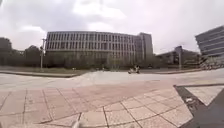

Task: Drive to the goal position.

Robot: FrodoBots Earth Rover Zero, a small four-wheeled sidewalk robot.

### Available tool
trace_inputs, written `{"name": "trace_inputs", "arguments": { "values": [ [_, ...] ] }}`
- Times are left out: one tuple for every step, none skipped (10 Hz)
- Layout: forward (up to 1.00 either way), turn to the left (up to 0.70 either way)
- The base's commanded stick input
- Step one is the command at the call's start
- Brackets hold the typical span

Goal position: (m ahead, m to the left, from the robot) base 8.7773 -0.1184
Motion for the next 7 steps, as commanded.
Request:
{"name": "trace_inputs", "arguments": {
  "values": [
    [0.7, 0.0],
    [0.7, 0.0],
    [0.7, 0.0],
    [0.7, 0.0],
    [0.7, 0.0],
    [0.7, 0.0],
    [0.7, 0.0]
  ]
}}
